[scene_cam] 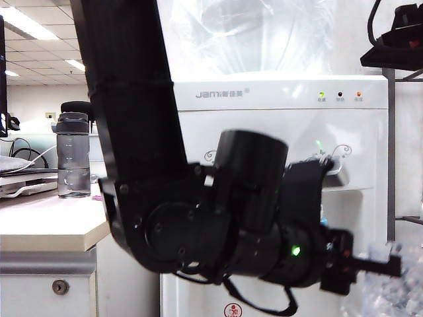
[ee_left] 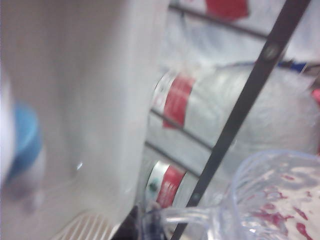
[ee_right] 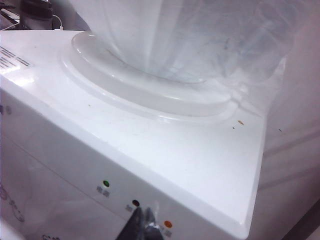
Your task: Pick up the plastic mug from the left desk, go to the cold water outlet of the water dispenser, press the vertical switch to get some water, then put the mug back on the desk.
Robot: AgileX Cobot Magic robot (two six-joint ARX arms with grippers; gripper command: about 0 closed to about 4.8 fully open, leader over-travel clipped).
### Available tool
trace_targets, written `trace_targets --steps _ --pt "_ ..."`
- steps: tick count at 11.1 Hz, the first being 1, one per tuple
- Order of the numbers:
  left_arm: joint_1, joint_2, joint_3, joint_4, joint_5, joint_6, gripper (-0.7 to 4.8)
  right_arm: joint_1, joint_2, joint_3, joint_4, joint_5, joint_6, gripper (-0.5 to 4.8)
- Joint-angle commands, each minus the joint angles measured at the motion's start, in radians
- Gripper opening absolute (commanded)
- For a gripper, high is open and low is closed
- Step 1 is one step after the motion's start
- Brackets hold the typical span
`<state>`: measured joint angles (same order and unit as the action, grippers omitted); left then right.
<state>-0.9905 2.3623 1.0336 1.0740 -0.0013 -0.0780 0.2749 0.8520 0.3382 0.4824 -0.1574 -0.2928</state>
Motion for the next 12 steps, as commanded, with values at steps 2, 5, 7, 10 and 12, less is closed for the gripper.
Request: trace_targets --steps 2,5,7,10,12 --pt "-0.026 -0.039 -0.034 0.035 0.026 -0.006 -0.06 0.000 -0.005 0.005 0.048 0.001 0.005 -0.05" --pt "-0.034 -0.078 -0.066 0.035 0.024 0.026 -0.06 0.000 -0.005 0.013 0.045 0.002 0.005 -0.05" --pt "-0.034 -0.112 -0.078 0.035 0.024 0.024 -0.06 0.000 -0.005 0.017 0.053 0.003 0.005 -0.05" --pt "-0.036 -0.152 -0.089 0.034 0.024 0.018 -0.05 0.000 -0.014 0.017 0.054 0.029 0.005 -0.05" --pt "-0.037 -0.180 -0.096 0.033 0.025 0.018 -0.05 -0.001 -0.032 0.018 0.056 0.053 0.005 -0.05"
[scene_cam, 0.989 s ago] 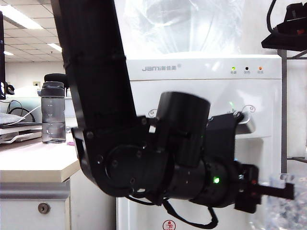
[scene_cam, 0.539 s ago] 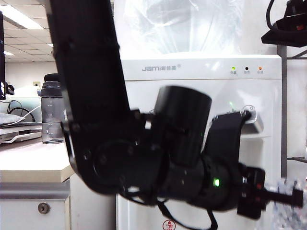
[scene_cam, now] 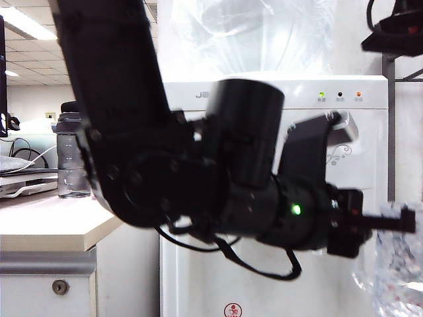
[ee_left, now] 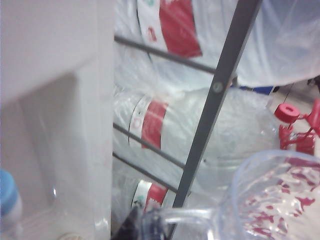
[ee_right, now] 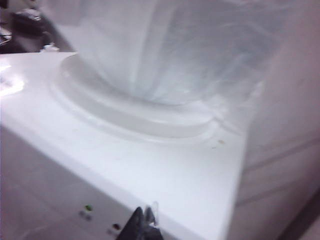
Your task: Pick up the plastic mug from the left desk, go to the cold water outlet of the water dispenser, press the vertical switch to get some water, then put the mug back on the desk.
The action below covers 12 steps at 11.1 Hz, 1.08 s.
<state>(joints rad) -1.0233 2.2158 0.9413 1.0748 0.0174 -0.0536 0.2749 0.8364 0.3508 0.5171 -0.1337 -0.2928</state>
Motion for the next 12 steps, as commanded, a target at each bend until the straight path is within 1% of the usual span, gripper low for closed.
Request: trace_targets --steps 1,8,12 --pt "-0.005 -0.053 -0.005 0.023 0.006 -0.006 -0.05 -0.002 -0.027 0.005 0.027 0.047 0.005 -0.05" --pt "-0.005 -0.155 -0.010 -0.043 0.010 -0.006 -0.05 -0.002 -0.117 0.006 0.034 0.122 0.005 -0.05" --pt "-0.006 -0.240 -0.010 -0.116 0.013 -0.006 -0.06 -0.002 -0.180 0.006 0.033 0.188 0.005 -0.05"
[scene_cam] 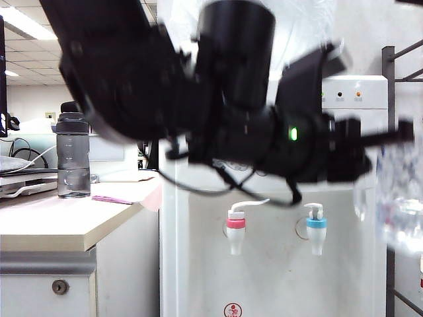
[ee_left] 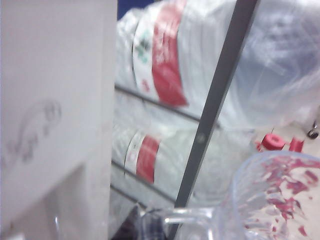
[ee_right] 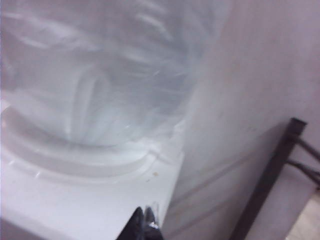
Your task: Pick up the plastic mug from the left desk, go to the cold water outlet of the water dispenser, press the vertical switch to get some water, then put the mug back on the desk.
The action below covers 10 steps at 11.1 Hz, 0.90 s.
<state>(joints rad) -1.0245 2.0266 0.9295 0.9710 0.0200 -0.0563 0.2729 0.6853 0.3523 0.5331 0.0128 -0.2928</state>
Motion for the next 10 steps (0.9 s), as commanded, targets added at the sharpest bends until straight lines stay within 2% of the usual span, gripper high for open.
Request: trace_targets --steps 1,5,7,9,10 --pt "-0.005 -0.069 0.002 -0.031 0.011 -0.004 -0.05 0.000 -0.043 0.004 0.017 0.058 0.005 -0.05" --pt "-0.005 -0.172 0.002 -0.137 0.010 -0.003 -0.06 0.000 -0.137 0.004 0.006 0.121 0.013 -0.05" --pt "-0.002 -0.259 0.002 -0.178 0.006 -0.003 -0.05 0.000 -0.195 0.004 -0.087 0.128 0.013 -0.05" --pt "0.002 -0.302 0.002 -0.214 0.001 -0.002 -0.05 0.000 -0.215 0.004 -0.092 0.143 0.017 -0.05" --pt "0.004 -0.370 0.002 -0.254 -0.002 0.005 -0.06 0.000 -0.262 0.003 -0.095 0.157 0.061 -0.05"
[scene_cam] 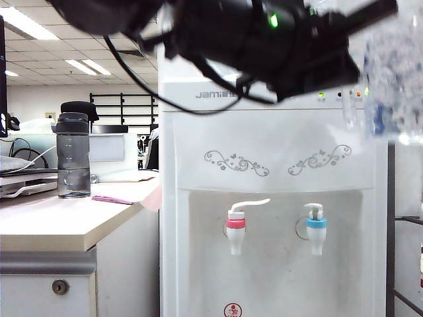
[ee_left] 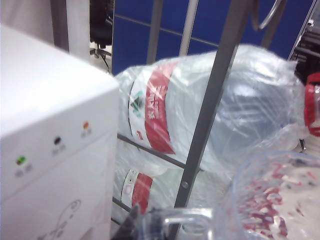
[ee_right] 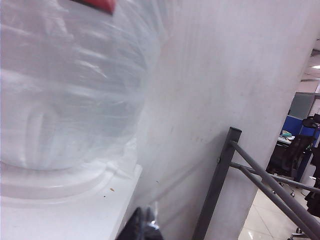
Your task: Pick up the plastic mug from the left desk, go to the cold water outlet of the water dispenser, press the vertical switch to get some water, then put the mug back on the desk.
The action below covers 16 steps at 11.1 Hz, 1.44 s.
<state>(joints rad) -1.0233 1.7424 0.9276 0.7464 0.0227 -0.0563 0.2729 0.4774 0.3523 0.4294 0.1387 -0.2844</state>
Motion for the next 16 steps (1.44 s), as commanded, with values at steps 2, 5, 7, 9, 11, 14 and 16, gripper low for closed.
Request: trace_targets --steps 2,5,7,9,11,14,16 --pt "0.003 -0.126 0.004 -0.067 -0.053 0.005 -0.05 0.001 -0.067 0.003 0.005 0.051 0.053 -0.05" --pt "0.114 -0.285 0.004 -0.175 -0.094 0.049 -0.06 0.001 -0.084 0.003 -0.045 0.050 0.078 -0.05" --pt "0.145 -0.315 0.004 -0.203 -0.094 0.049 -0.06 0.001 -0.084 0.003 -0.045 0.050 0.078 -0.05" --pt "0.179 -0.350 0.004 -0.217 -0.094 0.049 -0.05 0.001 -0.084 0.003 -0.045 0.050 0.078 -0.05" --pt "0.279 -0.433 0.004 -0.300 -0.093 0.049 -0.06 0.001 -0.084 0.003 -0.059 0.050 0.078 -0.05" --pt "0.400 -0.484 0.004 -0.331 -0.090 0.049 -0.05 0.001 -0.084 0.003 -0.067 0.050 0.078 -0.05" --pt "0.471 -0.493 0.004 -0.338 -0.090 0.049 -0.06 0.002 -0.084 0.003 -0.069 0.050 0.079 -0.05"
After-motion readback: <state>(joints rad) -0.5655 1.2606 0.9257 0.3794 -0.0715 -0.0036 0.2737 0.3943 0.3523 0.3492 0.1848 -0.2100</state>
